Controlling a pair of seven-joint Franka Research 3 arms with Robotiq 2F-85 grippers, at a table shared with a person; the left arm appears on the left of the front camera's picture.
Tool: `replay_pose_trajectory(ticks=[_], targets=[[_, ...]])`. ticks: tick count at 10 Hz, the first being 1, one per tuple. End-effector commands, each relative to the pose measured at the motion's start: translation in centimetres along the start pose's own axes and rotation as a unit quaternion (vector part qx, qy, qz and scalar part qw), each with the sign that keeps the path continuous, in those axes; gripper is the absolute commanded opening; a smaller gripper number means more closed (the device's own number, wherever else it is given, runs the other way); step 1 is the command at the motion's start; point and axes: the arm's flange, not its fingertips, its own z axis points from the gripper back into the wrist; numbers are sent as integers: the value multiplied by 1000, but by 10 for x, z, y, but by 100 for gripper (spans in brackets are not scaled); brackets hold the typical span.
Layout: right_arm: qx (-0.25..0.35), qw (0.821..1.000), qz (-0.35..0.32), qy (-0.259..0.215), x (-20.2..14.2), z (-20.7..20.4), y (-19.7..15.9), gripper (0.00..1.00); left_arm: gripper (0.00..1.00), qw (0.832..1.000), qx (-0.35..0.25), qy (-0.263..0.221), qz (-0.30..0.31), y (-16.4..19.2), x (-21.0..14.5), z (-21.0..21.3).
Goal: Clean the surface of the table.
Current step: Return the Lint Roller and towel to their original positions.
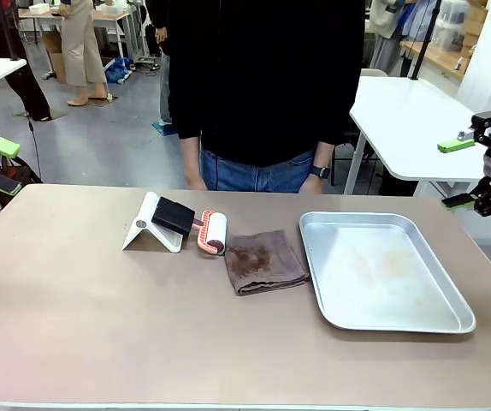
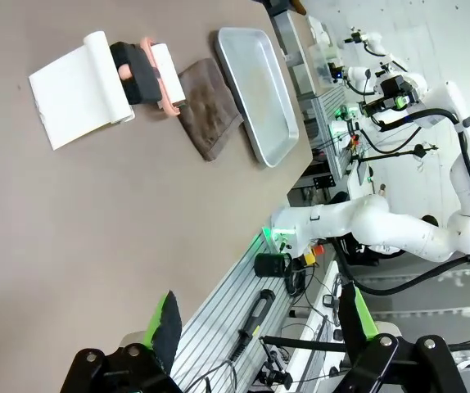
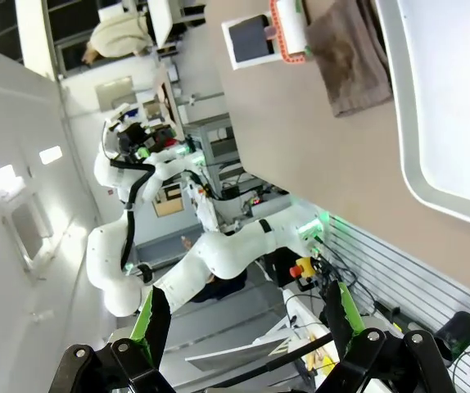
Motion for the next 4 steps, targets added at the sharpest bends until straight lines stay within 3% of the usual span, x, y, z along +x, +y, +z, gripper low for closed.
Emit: replay_pose_trajectory(ticks=[1, 4], targets=[[-4, 1000, -4, 5, -1, 3, 2, 100, 100, 1000, 6, 5, -5, 0, -3, 2], [-4, 1000, -4, 5, -1, 3, 2, 100, 100, 1000, 6, 5, -5, 0, -3, 2]])
